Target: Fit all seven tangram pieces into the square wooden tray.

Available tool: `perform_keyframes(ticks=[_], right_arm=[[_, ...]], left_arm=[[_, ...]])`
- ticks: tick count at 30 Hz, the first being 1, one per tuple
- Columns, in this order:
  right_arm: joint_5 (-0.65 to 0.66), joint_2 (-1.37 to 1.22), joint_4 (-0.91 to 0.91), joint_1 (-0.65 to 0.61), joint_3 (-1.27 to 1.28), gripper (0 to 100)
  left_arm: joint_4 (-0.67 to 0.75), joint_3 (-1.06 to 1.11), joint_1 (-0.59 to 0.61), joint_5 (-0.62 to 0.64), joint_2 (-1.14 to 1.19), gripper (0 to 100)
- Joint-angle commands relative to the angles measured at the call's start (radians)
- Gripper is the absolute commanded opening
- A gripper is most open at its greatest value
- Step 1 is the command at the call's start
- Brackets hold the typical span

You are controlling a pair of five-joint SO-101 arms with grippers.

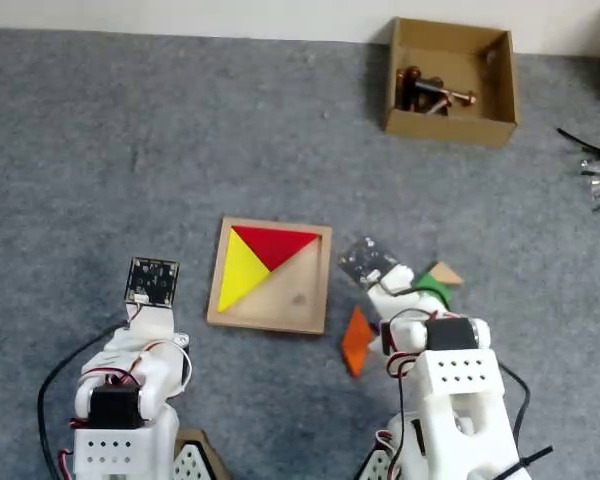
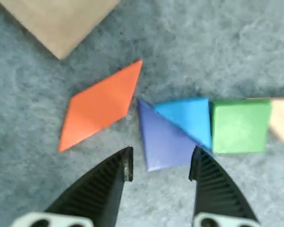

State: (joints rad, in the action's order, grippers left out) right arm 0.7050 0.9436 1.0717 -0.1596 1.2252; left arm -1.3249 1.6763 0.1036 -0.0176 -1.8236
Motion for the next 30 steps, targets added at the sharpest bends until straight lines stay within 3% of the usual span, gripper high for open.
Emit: perform_keyframes(ticks=[1,15,30], right_arm=[[0.018,0.01,-0.067,0.012,0.004,19.3],[0.018,-0.381,-0.243,0.008,0.013,19.3],[0.017,-0.582,-0.245,0.008,-0.153,18.8]], left_arm=[[-0.003,0.018,-0.012,0.002,-0.01,1],[-0.003,0.018,-0.012,0.002,-0.01,1],[-0.003,0.018,-0.012,0.002,-0.01,1]])
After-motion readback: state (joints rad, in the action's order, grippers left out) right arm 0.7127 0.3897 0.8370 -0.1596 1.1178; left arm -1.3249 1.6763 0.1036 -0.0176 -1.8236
